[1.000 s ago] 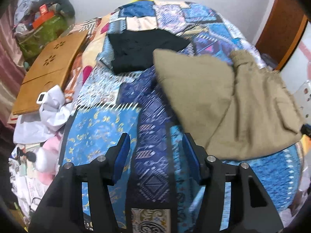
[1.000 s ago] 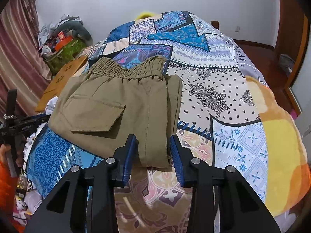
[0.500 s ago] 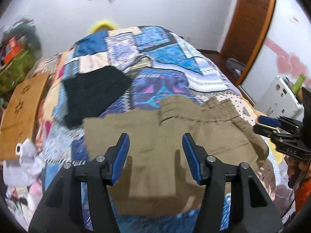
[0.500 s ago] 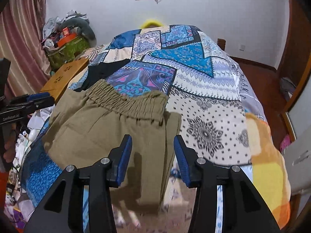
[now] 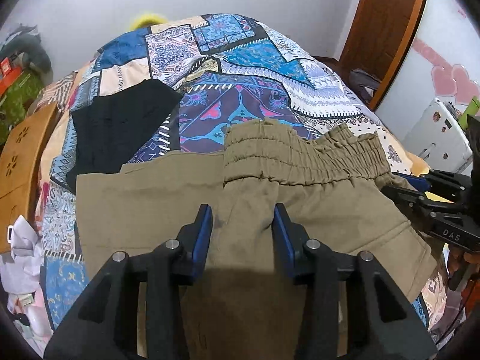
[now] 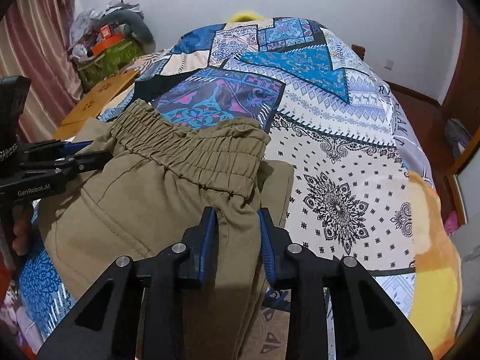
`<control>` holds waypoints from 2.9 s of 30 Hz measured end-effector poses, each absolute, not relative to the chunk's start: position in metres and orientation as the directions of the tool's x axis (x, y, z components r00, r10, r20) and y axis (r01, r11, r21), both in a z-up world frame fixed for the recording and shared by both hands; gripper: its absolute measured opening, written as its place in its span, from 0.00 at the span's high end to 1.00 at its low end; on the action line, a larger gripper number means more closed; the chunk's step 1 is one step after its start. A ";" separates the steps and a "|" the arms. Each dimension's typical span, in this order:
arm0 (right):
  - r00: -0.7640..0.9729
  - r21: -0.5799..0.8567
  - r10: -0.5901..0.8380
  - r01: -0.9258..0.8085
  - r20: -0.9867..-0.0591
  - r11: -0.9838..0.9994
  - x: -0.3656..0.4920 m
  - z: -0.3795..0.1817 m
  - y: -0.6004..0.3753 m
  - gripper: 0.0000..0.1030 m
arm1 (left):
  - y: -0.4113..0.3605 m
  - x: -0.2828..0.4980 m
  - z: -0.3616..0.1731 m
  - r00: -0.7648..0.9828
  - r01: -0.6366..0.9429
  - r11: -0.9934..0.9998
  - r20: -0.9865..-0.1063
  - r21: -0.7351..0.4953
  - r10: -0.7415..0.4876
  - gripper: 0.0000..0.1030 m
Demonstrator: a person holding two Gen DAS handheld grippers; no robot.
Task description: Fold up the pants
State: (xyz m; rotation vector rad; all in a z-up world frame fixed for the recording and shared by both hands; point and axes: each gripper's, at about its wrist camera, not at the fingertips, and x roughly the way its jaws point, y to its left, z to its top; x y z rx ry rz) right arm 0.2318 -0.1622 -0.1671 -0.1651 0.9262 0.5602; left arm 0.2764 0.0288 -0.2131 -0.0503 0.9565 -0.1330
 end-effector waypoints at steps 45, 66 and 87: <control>0.313 0.412 0.545 -0.402 -0.777 0.818 0.242 -0.182 -0.194 0.27 | 0.124 0.265 -0.231 0.505 -0.113 0.927 -0.824 -0.358 -0.256 0.48; 0.415 0.280 0.504 -0.490 -0.758 0.826 0.241 -0.140 -0.164 0.90 | 0.098 0.258 -0.168 0.659 -0.093 0.992 -0.752 -0.082 -0.001 0.97; 0.532 0.131 0.531 -0.614 -0.660 0.778 0.326 -0.076 -0.047 0.91 | 0.181 0.315 -0.101 0.762 -0.175 0.983 -0.625 0.057 0.172 0.97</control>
